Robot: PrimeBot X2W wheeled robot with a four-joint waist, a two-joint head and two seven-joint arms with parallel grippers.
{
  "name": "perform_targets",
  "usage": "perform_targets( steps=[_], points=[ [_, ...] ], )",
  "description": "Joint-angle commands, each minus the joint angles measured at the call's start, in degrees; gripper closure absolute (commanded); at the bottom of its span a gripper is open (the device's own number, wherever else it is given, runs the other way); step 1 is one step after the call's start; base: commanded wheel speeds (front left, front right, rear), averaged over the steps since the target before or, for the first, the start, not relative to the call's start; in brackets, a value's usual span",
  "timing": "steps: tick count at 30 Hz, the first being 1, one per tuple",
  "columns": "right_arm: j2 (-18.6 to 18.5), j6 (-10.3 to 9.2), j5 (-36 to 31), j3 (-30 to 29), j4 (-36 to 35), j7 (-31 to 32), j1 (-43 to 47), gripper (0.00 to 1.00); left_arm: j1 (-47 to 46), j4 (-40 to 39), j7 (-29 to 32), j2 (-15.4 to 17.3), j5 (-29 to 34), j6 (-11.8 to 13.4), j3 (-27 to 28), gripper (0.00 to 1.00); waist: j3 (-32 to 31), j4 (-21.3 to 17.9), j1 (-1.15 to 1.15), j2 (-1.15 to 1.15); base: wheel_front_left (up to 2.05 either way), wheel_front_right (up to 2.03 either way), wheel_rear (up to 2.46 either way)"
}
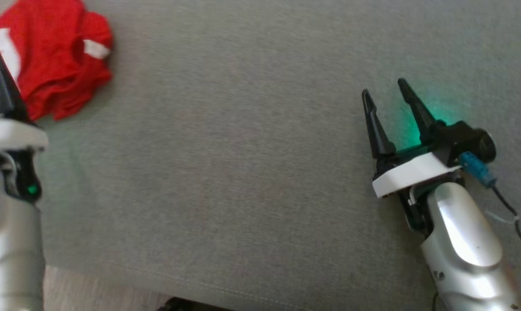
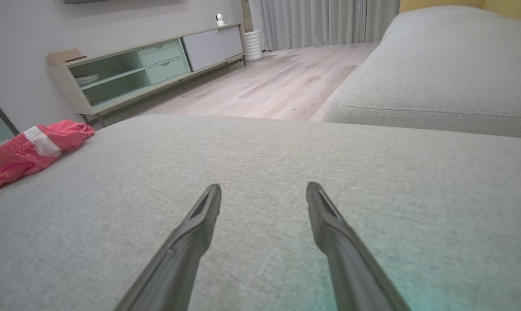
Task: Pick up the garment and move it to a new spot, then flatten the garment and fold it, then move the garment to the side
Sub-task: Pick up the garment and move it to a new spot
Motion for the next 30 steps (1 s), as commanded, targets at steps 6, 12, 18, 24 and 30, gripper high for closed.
perform_targets(
  steps=[6,12,18,24,30],
  points=[
    [-0.4,0.37,-0.4,2.3,-6.3,1.8,-0.8,0.00,-5.6,5.6,4.5,7.6,-6.2,-0.2,-0.5,0.00,4.5,-5.4,-0.02,0.00,0.00,0.00,0.00],
    [-0.9,0.37,-0.4,2.5,-9.5,2.6,-0.3,0.00,-7.2,10.6,10.4,9.8,-13.1,-0.2,-3.4,0.00,6.0,-7.8,-0.02,0.00,0.00,0.00,0.00],
    [-1.2,0.37,-0.4,1.8,-11.0,3.0,0.1,0.00,-7.6,16.3,16.9,10.2,-16.4,-0.2,-6.3,0.00,6.5,-8.4,-0.02,0.00,0.00,0.00,0.00],
    [-0.9,0.37,-0.2,1.3,-10.0,2.5,0.2,0.00,-8.7,16.6,15.8,11.6,-17.2,-0.2,-9.5,1.00,5.0,-8.4,-0.02,0.00,0.00,0.00,0.00],
    [0.5,0.37,0.8,1.0,-6.9,0.7,0.2,0.00,-11.7,7.9,9.2,14.3,-17.5,-0.2,-16.4,1.00,1.1,-9.8,-0.02,0.00,0.00,0.00,0.00]
  ],
)
